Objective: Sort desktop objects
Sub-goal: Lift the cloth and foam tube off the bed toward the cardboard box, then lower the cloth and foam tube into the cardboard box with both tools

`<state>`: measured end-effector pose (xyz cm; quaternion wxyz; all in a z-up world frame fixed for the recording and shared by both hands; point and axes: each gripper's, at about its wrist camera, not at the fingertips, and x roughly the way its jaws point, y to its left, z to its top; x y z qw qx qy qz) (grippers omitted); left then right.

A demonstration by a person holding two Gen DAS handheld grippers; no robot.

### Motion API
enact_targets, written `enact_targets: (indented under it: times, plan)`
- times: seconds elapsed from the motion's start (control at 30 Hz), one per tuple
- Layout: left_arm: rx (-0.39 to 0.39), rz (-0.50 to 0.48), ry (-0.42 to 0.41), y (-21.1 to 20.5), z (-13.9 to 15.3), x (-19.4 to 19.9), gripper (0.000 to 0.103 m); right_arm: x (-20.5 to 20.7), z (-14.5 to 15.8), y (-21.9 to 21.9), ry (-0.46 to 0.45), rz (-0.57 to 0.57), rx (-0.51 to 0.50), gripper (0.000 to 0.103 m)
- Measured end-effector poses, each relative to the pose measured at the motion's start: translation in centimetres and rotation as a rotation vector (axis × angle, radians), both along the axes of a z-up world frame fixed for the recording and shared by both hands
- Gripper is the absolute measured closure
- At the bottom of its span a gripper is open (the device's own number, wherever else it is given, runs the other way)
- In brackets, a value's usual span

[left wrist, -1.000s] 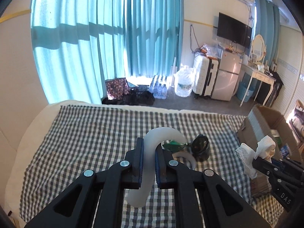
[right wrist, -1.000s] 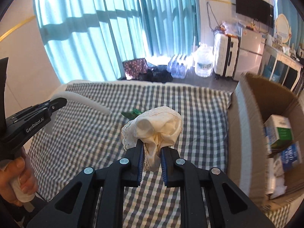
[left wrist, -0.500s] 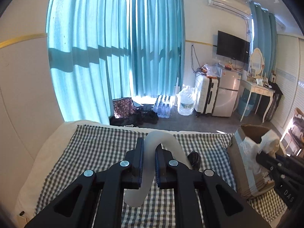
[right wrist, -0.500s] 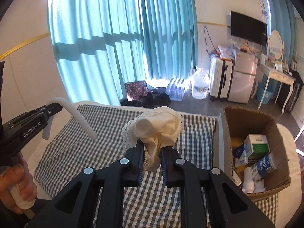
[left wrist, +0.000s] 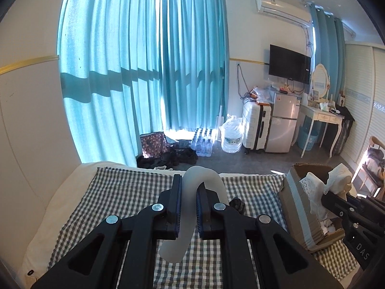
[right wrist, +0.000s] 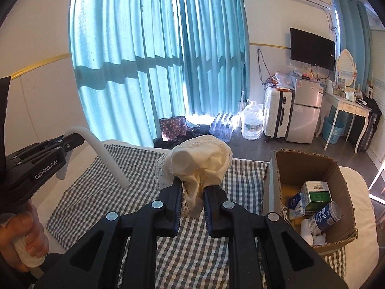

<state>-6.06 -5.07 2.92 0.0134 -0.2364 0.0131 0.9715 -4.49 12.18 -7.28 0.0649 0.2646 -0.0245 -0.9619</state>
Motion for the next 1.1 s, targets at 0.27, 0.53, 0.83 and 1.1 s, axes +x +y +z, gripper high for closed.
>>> enact_targets:
  times: [0.27,0.53,0.83,1.1]
  plan:
    - [0.002,-0.04,0.002,3.8,-0.4,-0.4,0.093,0.6,0.6,3.2,0.035,-0.051,-0.001,0.088]
    - [0.012,-0.105,-0.001,8.8,-0.5,-1.1,0.093,1.3,0.9,7.7,0.046,-0.129,0.002,0.088]
    - [0.006,-0.178,0.001,14.0,-0.3,-1.5,0.093,2.2,0.1,13.3,0.034,-0.229,0.022,0.088]
    - [0.0,-0.237,-0.008,18.2,-0.7,-1.8,0.093,2.8,-0.6,17.6,0.024,-0.287,0.004,0.088]
